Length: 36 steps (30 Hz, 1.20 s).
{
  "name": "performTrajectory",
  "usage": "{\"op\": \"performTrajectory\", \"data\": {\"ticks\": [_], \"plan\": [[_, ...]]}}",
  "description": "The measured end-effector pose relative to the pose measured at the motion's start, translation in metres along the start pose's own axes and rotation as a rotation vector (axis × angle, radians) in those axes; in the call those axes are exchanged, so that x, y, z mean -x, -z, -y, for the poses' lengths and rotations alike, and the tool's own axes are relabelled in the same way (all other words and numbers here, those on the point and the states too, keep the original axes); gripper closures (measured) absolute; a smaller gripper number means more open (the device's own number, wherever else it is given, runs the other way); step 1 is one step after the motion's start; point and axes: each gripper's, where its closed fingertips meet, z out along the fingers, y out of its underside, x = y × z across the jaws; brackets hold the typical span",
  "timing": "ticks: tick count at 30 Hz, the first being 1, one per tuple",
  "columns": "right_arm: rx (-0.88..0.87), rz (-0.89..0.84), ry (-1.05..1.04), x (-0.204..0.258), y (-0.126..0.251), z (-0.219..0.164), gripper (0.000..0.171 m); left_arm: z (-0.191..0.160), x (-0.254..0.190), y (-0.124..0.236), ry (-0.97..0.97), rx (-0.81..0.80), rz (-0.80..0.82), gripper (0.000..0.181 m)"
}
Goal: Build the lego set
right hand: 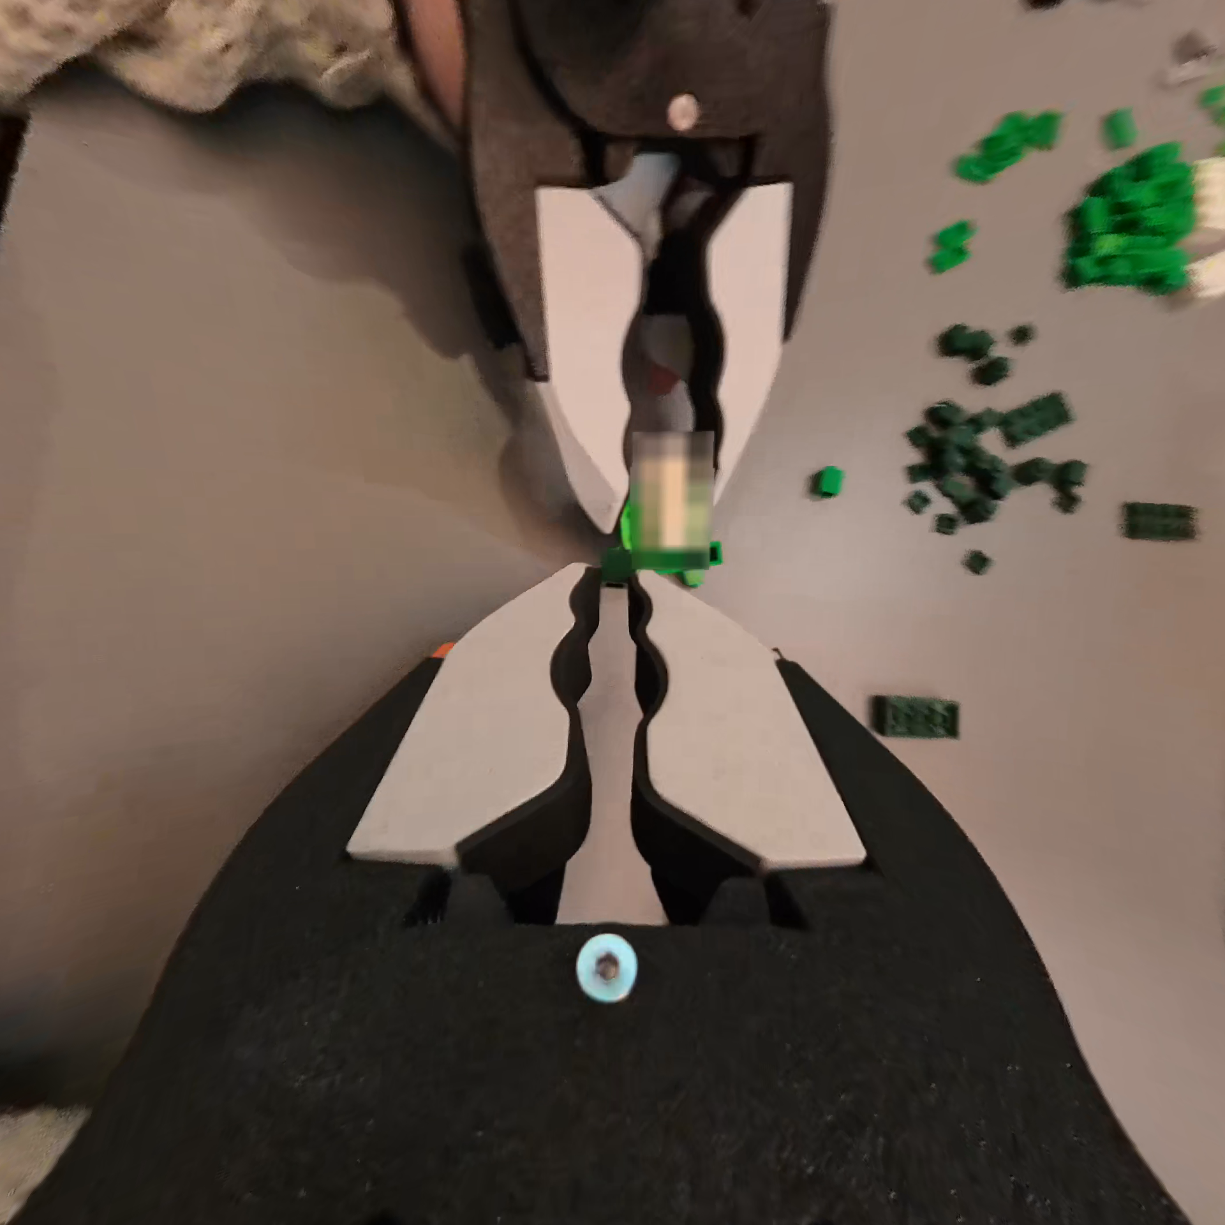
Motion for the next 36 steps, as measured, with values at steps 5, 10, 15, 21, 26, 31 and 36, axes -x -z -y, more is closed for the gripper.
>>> {"op": "performTrajectory", "data": {"ticks": [5,10,15,21,26,31,36], "plan": [[0.141,0.164,0.082,0.013,-0.013,-0.004,0.164,-0.017,-0.018,-0.004,0.041,0.116,-0.115,0.146],[0.219,0.220,0.124,0.018,-0.024,-0.005,0.163,-0.018,-0.024,-0.004,0.068,0.124,-0.152,0.146],[0.263,0.219,0.161,0.020,-0.028,-0.006,0.163,-0.018,-0.024,-0.003,0.099,0.118,-0.171,0.146],[0.313,0.183,0.211,0.020,-0.030,-0.007,0.163,-0.017,-0.024,-0.004,0.105,0.118,-0.175,0.145],[0.294,0.164,0.214,0.020,-0.029,-0.004,0.163,-0.018,-0.025,-0.004,0.095,0.122,-0.176,0.145],[0.294,0.171,0.192,0.021,-0.031,-0.007,0.163,-0.018,-0.025,-0.004,0.088,0.123,-0.173,0.145],[0.367,0.178,0.178,0.022,-0.030,-0.012,0.163,-0.019,-0.025,-0.005,0.067,0.136,-0.158,0.145]]}}
